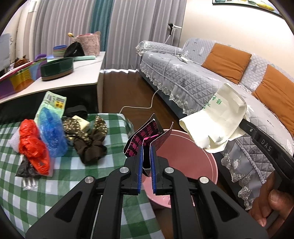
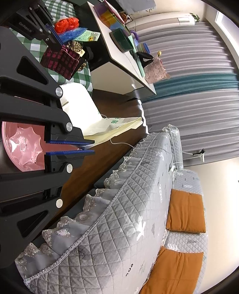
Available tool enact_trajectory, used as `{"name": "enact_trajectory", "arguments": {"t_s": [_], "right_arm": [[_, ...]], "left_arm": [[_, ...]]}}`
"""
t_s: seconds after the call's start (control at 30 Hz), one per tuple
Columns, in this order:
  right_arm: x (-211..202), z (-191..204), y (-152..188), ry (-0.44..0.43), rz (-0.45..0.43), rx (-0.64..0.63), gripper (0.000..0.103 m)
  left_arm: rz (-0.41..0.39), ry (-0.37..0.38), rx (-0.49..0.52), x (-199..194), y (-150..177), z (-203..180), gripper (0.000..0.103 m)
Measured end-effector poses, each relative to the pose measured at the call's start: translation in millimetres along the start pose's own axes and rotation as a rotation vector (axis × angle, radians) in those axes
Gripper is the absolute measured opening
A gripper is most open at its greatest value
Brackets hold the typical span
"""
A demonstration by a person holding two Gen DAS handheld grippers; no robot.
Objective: Collect trash
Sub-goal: 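Carry the packet with the left tool while the right tool carries the paper bag over the pink bin, then open the left tool over the pink bin while the right tool opens too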
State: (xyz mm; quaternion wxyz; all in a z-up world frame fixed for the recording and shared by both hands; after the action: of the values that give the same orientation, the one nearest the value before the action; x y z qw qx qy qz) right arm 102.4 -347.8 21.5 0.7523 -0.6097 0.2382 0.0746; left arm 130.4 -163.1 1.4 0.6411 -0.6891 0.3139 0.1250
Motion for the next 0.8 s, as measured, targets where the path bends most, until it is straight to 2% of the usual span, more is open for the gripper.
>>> {"name": "enact_trajectory", "arguments": {"t_s": [0.4, 0.67, 0.73, 0.8], "right_arm": [[18, -14, 4, 0.039, 0.038, 0.015, 0.006], [23, -13, 6, 0.044, 0.056, 0.011, 0.006], [24, -13, 7, 0.047, 0.063, 0.012, 0.010], [26, -13, 7, 0.054, 0.073, 0.015, 0.019]], "left_arm": [[0.042, 0.013, 0.038, 37, -2, -19, 0.008], [0.052, 0.019, 0.035, 41, -2, -23, 0.008], [0.060, 0.026, 0.030, 42, -3, -23, 0.009], [0.062, 0.022, 0.028, 42, -3, -23, 0.014]]}}
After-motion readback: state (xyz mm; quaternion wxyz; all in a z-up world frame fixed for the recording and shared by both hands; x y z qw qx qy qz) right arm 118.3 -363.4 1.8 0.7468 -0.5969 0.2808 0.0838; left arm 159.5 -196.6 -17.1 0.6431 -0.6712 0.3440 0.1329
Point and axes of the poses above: each gripper's, at about its wrist camera, not at the fingertips, and x roughly the way its jaws point, z to its left, y to its underside, the point moved 1 cm from there along x, roughly the way its jaws point, and after that the axes turned 2 degrees about -z, right-handed, at the moved point
